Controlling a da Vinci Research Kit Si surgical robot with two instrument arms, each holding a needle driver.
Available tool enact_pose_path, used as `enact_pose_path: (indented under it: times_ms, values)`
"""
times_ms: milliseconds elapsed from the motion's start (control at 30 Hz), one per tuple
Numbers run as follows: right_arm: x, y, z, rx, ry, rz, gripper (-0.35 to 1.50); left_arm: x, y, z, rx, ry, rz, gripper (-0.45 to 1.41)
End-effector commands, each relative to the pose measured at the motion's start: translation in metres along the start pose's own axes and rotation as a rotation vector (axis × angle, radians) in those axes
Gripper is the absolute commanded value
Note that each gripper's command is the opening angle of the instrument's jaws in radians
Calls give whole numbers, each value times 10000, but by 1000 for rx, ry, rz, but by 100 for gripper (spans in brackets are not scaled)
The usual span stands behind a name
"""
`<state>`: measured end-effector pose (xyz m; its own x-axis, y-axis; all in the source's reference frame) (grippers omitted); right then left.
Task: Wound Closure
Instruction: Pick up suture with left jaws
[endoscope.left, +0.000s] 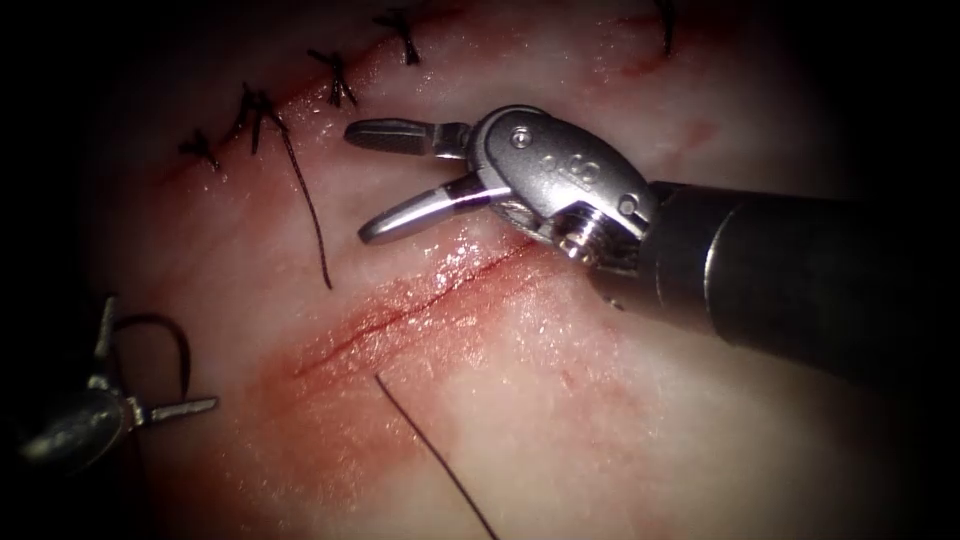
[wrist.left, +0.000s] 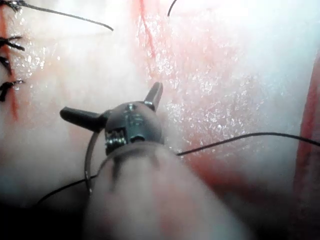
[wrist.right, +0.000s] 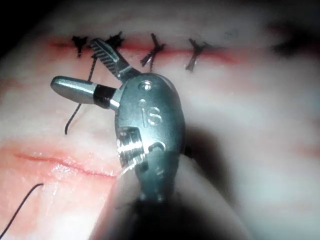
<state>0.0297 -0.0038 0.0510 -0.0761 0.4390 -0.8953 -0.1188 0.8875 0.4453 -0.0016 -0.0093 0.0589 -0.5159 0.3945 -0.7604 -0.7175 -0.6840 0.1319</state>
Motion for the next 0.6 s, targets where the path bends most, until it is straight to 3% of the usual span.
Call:
enact_pose_path:
  times_ms: [33,200,400,500,600]
  values:
    - [-7,6,-4,3,-3,-4,131,2,6,2,-10,-16,7,123]
    - [-17,2,-25,18,3,-14,106,33,34,-28,-93,25,62,130]
    - [-18,0,-32,15,14,-31,106,58,55,-53,-169,19,173,121]
    - [-17,0,-34,18,15,-31,118,72,71,-62,-211,4,255,116]
    - [-18,0,-34,18,15,-32,123,86,88,-58,-257,72,274,110]
